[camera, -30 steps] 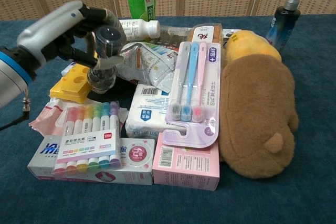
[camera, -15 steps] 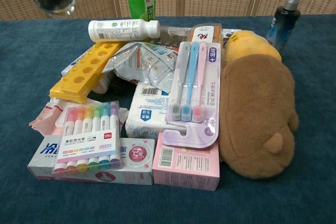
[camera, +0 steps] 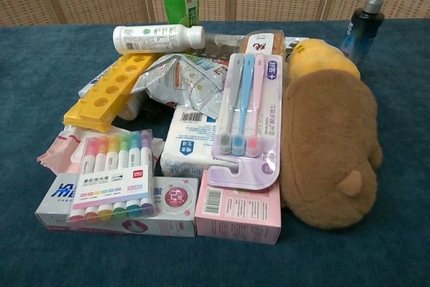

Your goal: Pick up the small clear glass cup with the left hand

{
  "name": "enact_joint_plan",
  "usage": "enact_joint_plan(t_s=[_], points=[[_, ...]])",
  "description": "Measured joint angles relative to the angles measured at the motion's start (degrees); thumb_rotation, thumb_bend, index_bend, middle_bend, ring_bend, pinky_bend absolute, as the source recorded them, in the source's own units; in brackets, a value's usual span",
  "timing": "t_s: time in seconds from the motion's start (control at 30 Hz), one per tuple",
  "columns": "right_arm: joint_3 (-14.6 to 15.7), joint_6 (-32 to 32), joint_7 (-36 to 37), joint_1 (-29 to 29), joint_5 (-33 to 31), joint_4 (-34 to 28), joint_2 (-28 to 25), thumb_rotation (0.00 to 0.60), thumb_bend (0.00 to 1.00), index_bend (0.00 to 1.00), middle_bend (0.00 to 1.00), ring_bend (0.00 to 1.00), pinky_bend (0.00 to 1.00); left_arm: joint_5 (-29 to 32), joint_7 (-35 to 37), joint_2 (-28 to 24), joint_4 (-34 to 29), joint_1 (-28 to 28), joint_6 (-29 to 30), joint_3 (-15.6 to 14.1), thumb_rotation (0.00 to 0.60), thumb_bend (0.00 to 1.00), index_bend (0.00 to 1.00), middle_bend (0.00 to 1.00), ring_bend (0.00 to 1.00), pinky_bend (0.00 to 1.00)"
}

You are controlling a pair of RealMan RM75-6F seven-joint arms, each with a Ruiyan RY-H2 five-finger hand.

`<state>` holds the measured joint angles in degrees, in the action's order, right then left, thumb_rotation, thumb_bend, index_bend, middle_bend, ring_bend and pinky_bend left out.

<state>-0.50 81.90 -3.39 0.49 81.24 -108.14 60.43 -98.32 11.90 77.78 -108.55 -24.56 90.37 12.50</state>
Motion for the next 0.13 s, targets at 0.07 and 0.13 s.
enact_joint_plan(t_s=[0.07, 0.13], points=[[0.3, 0.7, 0.3, -0.5, 0.5, 0.1, -0.1, 0.466, 0.00, 0.00, 0.13, 0.00, 0.00, -0.3, 0.2, 0.2, -0.1, 0.1, 0.5, -0.1, 0.600, 0.49, 0.69, 0.66, 0.74, 0.65], [0.5, 0.9, 0.6, -0.8, 0.5, 0.5, -0.1, 0.467, 0.00, 0.00, 0.13, 0.00, 0.00, -0.8, 0.1, 0.3, 0.0, 0.4, 1.1, -0.3, 0.600, 0.49, 0.70, 0.66, 0.74, 0.65]])
